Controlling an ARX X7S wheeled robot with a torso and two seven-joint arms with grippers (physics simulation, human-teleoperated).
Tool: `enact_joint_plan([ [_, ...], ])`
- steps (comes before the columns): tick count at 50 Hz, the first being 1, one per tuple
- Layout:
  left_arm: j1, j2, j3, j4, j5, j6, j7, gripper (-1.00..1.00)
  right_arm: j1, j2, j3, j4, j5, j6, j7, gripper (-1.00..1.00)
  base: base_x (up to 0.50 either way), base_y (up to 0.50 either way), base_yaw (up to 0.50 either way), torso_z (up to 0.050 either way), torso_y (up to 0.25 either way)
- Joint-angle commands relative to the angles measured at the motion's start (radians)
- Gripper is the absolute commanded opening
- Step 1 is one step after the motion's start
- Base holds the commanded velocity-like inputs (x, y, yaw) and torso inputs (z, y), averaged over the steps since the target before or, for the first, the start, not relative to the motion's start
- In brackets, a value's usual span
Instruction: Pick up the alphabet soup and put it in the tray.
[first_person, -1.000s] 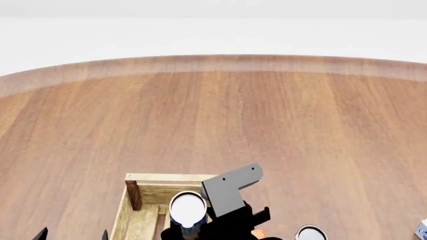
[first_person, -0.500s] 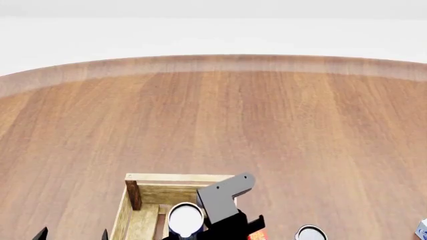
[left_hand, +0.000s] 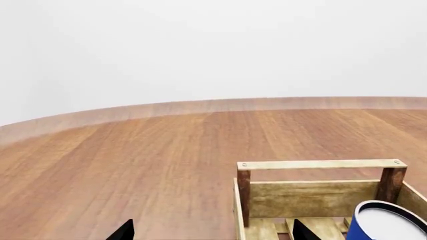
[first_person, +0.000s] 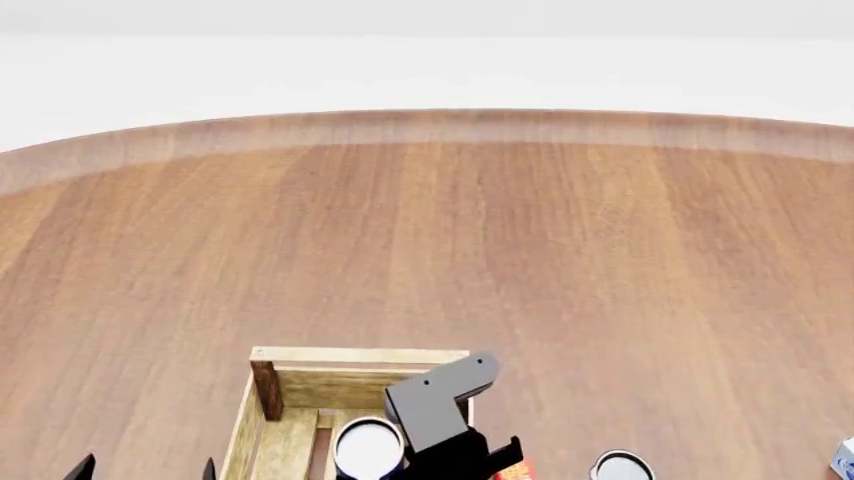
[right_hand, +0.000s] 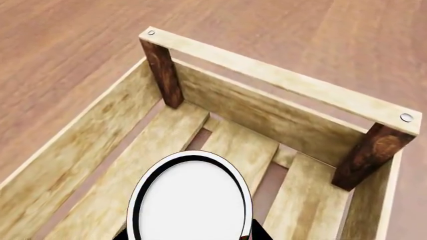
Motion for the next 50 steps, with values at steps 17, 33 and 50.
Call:
enact_joint_plan([
  [17,-0.002,-0.005,0.006,0.001,-0.007,0.001,-0.004,1.0,0.046,-0.022,-0.031,0.099,-0.011,-0.029,-0.031,-1.0,0.0,0.0,0.0,0.0,0.001],
  [33,-0.003,-0.007,0.008,0.002,-0.011,0.002,-0.007,1.0,0.077,-0.042,-0.056,0.193,-0.015,-0.042,-0.051,-1.0,0.0,0.0,0.0,0.001,0.0],
  [50,-0.004,-0.009,0.011,0.0,-0.017,0.004,-0.009,1.0,0.078,-0.037,-0.06,0.191,0.001,-0.038,-0.045,1.0,0.0,0.0,0.0,0.0,0.0],
])
